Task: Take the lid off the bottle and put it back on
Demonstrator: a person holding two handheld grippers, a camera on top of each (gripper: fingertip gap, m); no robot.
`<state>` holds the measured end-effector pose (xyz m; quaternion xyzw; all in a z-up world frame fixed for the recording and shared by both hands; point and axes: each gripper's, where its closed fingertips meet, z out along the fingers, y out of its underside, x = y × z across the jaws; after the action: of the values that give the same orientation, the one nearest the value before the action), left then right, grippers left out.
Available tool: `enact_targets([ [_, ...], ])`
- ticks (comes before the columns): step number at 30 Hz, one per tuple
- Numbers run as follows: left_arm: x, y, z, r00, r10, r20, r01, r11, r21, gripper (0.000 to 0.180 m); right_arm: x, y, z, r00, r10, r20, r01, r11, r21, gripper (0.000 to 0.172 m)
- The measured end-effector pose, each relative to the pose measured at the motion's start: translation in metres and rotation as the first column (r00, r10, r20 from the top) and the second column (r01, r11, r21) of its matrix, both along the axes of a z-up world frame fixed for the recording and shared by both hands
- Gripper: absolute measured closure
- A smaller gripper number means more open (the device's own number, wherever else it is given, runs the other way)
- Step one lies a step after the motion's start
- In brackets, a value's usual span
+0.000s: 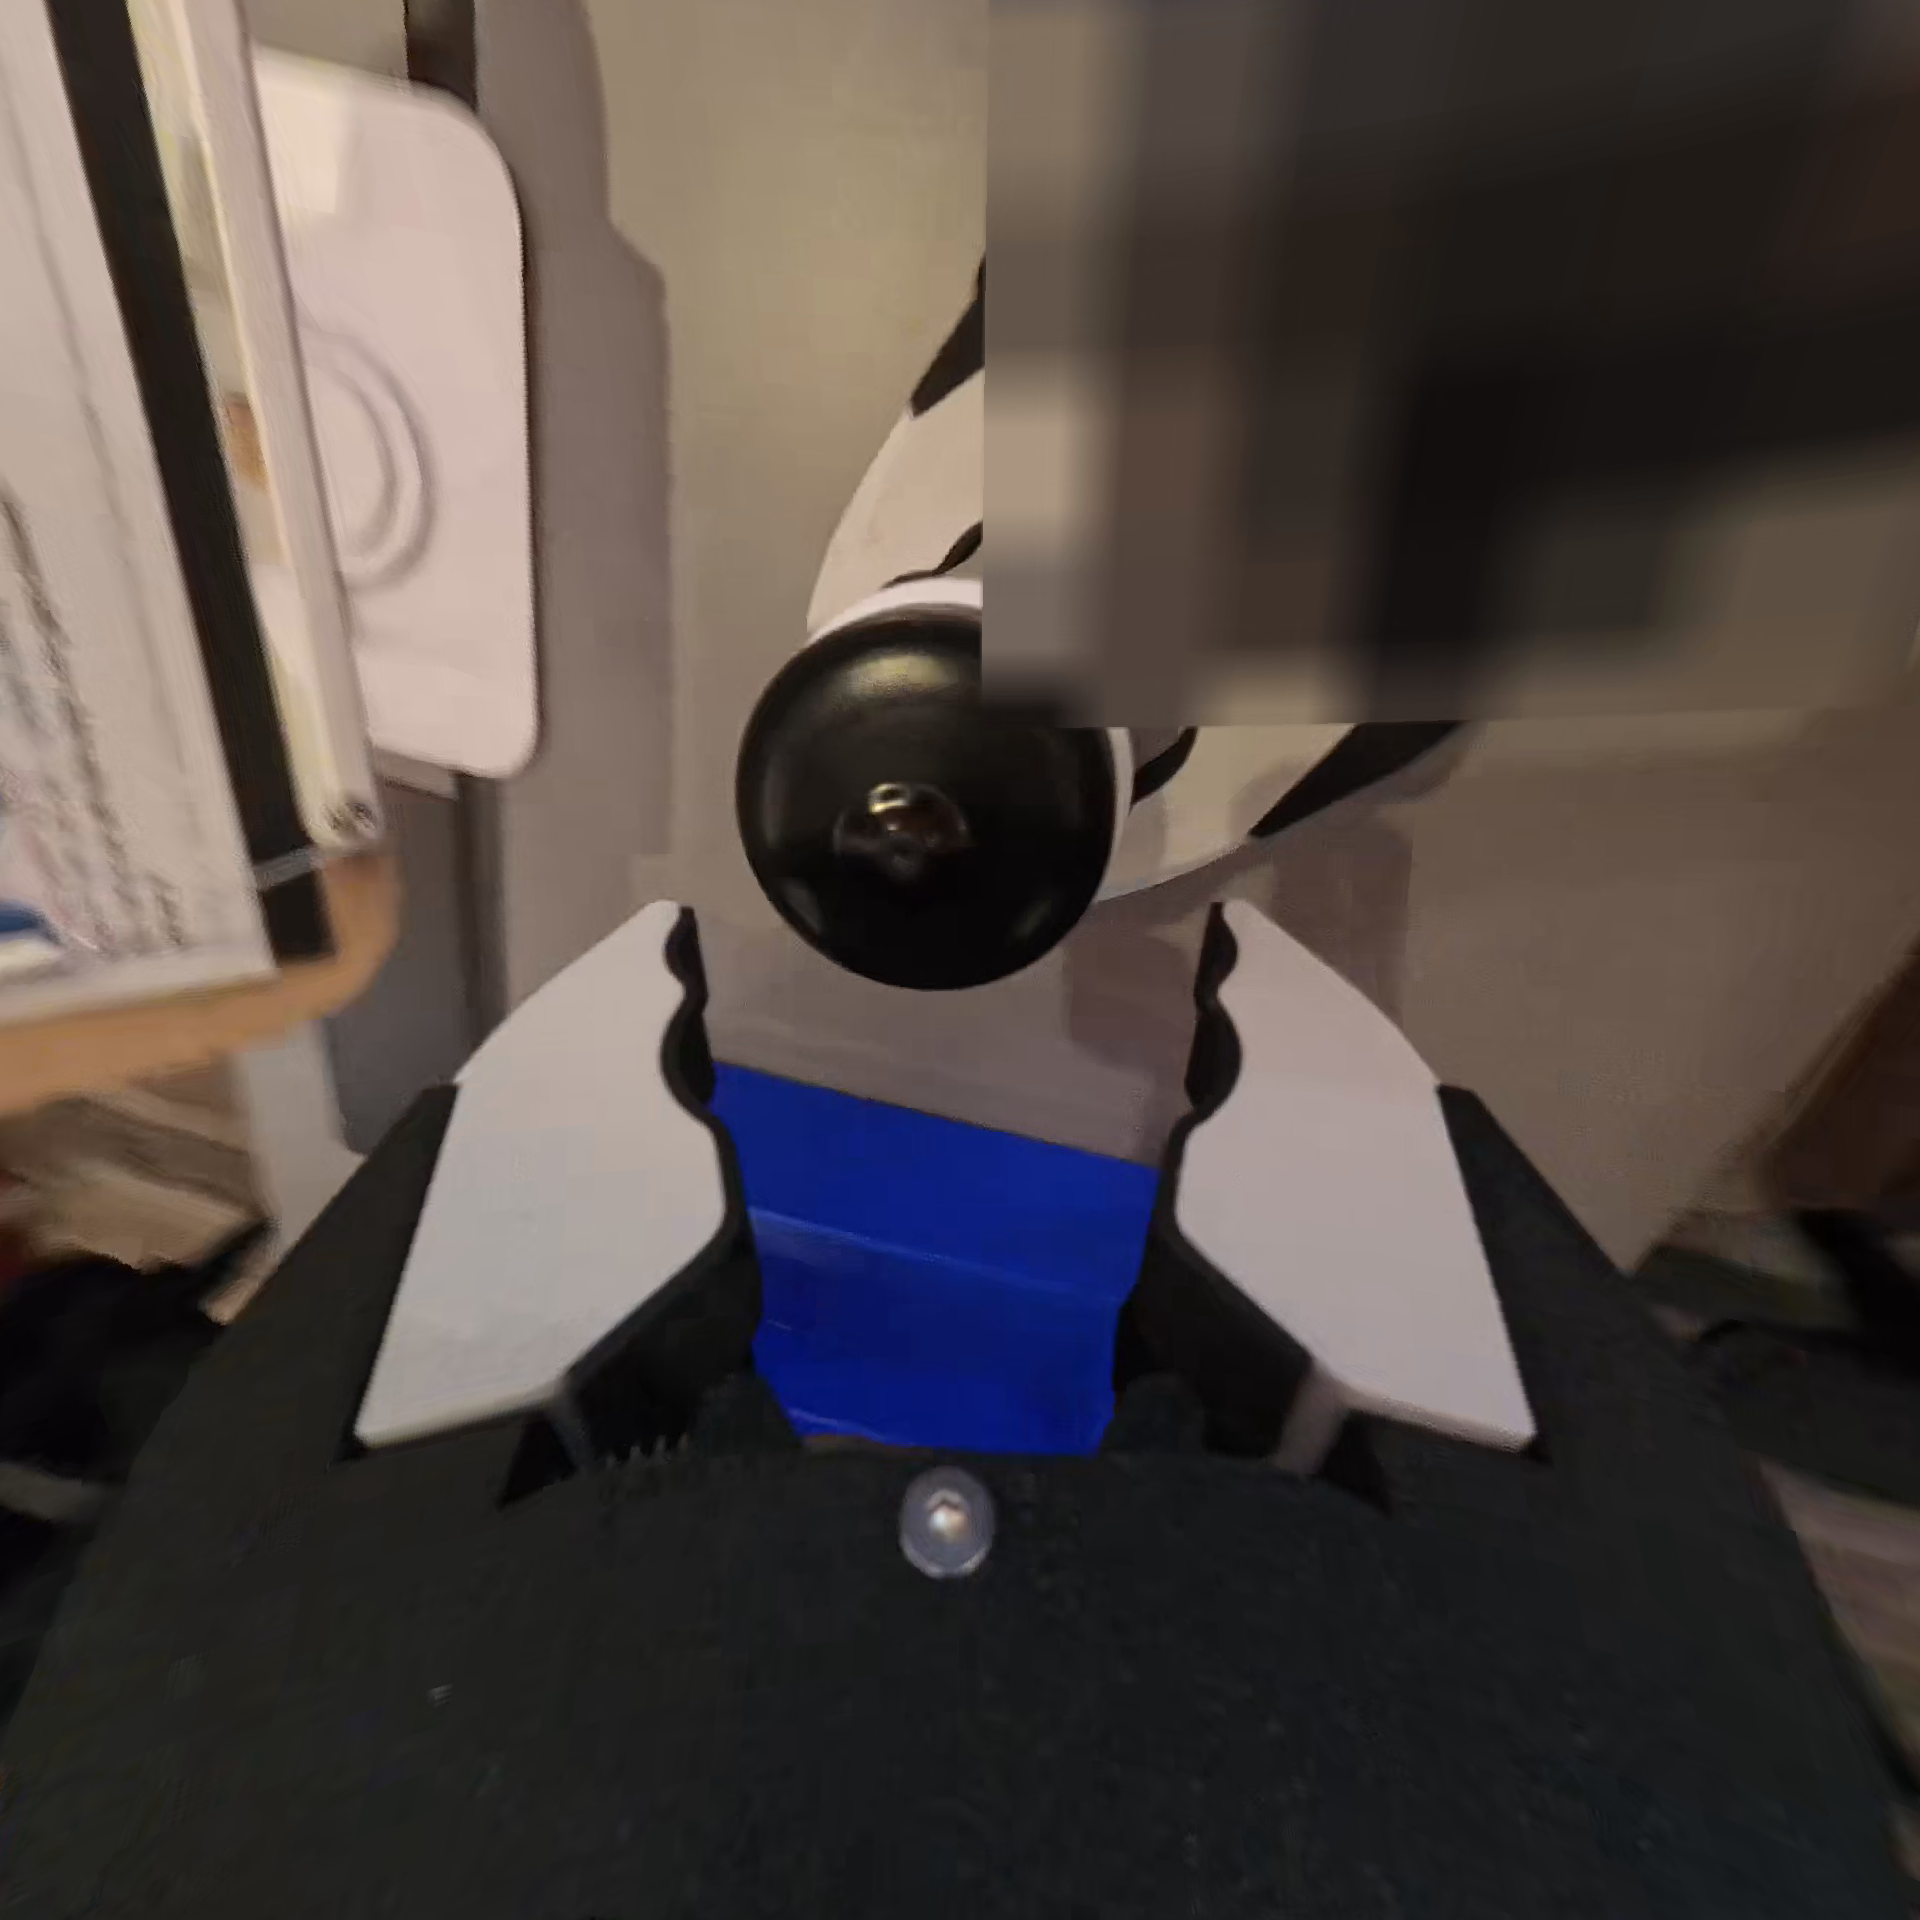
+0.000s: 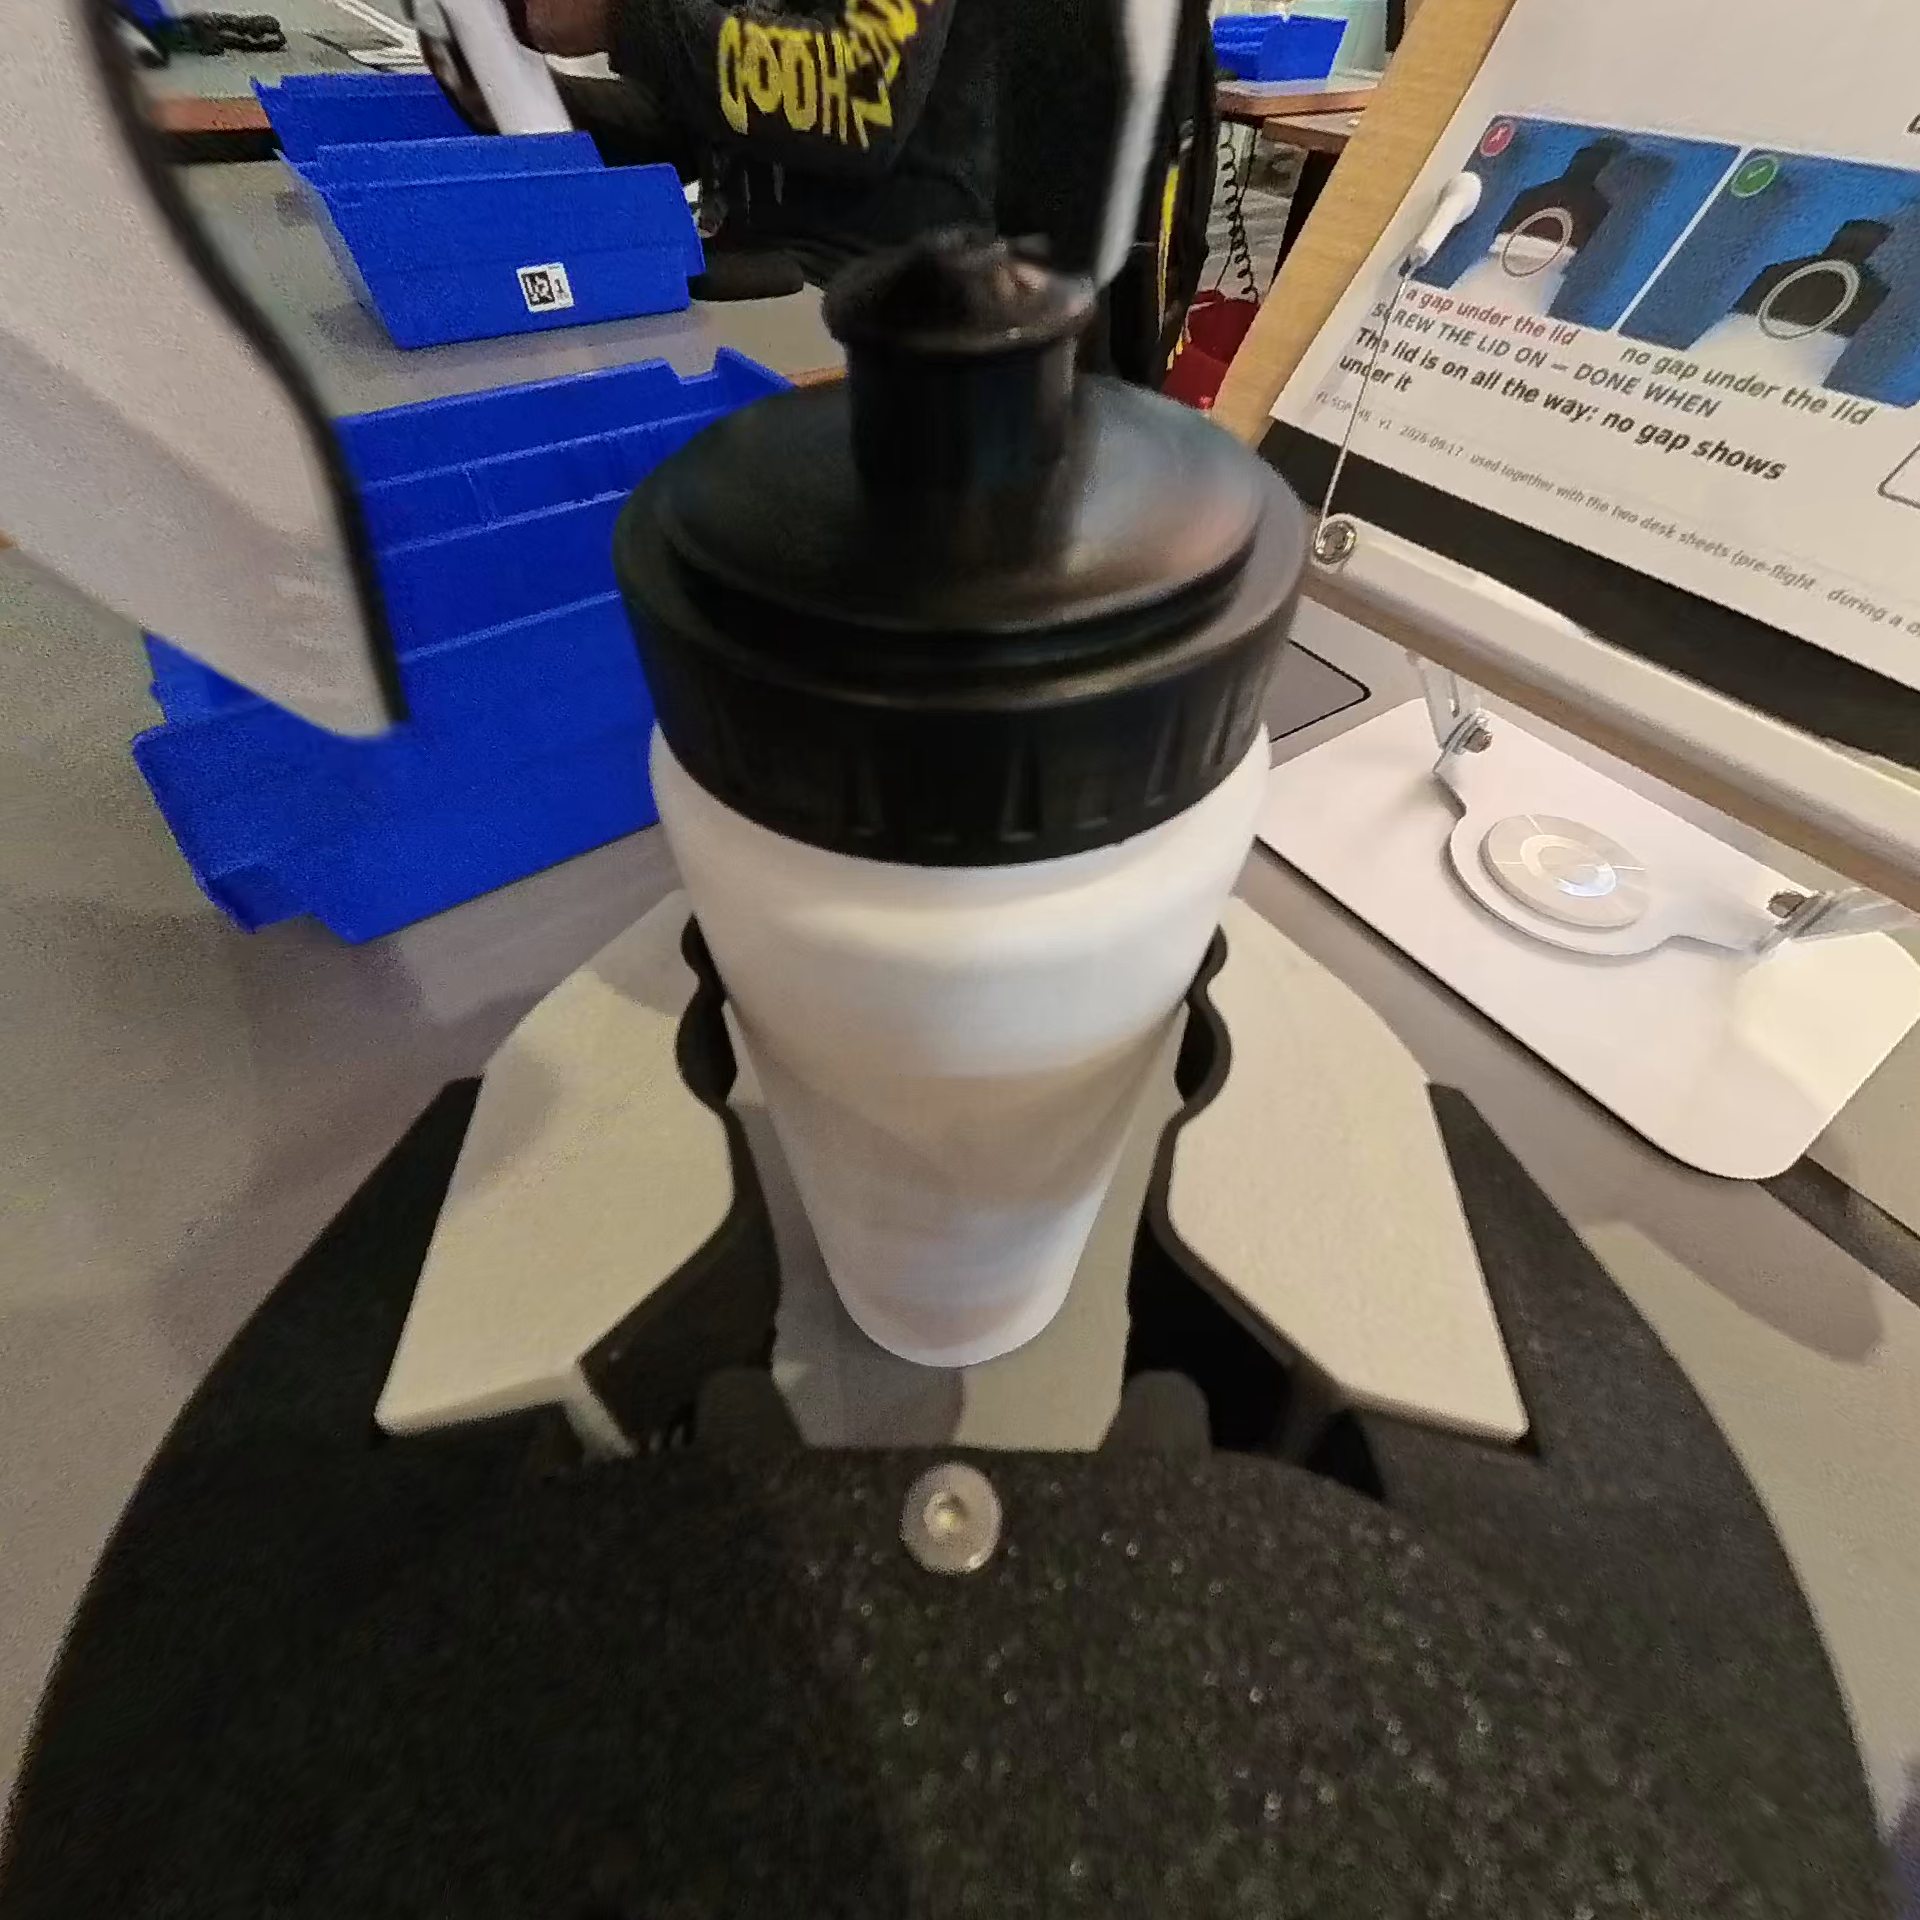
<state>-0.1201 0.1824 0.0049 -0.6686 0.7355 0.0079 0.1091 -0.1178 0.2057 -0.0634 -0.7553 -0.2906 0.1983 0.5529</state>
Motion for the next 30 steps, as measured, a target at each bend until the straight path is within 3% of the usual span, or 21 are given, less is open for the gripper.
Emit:
enact_targets([
  [2, 0.003, -0.008, 0.002, 0.988, -0.154, 0.004, 0.154, 0.988, -0.009, 0.089, 0.000, 0.001, 0.000, 1.000, 0.000, -0.004, 0.000, 1.000, -0.001, 0.086],
  [4, 0.004, -0.005, -0.002, 0.977, -0.209, -0.037, 0.209, 0.978, -0.009, 0.091, 0.000, 0.000, 0.000, 1.000, 0.000, -0.002, 0.000, 1.000, -0.002, 0.086],
  [11, 0.016, 0.007, -0.017, 0.981, -0.172, -0.085, 0.159, 0.977, -0.143, 0.107, 0.001, 0.000, 0.000, 1.000, -0.009, -0.003, 0.009, 1.000, -0.008, 0.086],
  [16, 0.023, 0.009, -0.016, 0.995, 0.102, -0.021, -0.104, 0.978, -0.181, 0.107, 0.004, 0.003, 0.000, 0.999, -0.028, -0.026, 0.027, 0.999, -0.017, 0.086],
  [20, 0.023, 0.010, -0.016, 0.898, 0.439, 0.032, -0.426, 0.886, -0.182, 0.107, 0.003, 0.003, 0.000, 0.999, -0.032, -0.025, 0.032, 0.999, -0.013, 0.086],
  [22, 0.023, 0.010, -0.016, 0.864, 0.500, 0.063, -0.484, 0.859, -0.167, 0.107, 0.003, 0.002, 0.000, 0.999, -0.033, -0.018, 0.033, 0.999, -0.012, 0.087],
  [25, 0.018, 0.004, -0.017, 0.912, 0.408, 0.038, -0.398, 0.905, -0.150, 0.105, 0.002, 0.001, 0.000, 1.000, -0.020, -0.012, 0.020, 1.000, -0.010, 0.087],
  [28, 0.007, 0.011, -0.016, 0.984, 0.179, -0.025, -0.180, 0.983, -0.040, 0.084, 0.002, 0.000, -0.001, 1.000, -0.017, -0.006, 0.017, 1.000, -0.012, 0.087],
  [30, 0.001, 0.019, -0.016, 0.999, -0.013, -0.052, 0.016, 0.998, 0.056, 0.085, 0.002, 0.001, -0.001, 1.000, -0.014, -0.010, 0.014, 1.000, -0.015, 0.087],
])
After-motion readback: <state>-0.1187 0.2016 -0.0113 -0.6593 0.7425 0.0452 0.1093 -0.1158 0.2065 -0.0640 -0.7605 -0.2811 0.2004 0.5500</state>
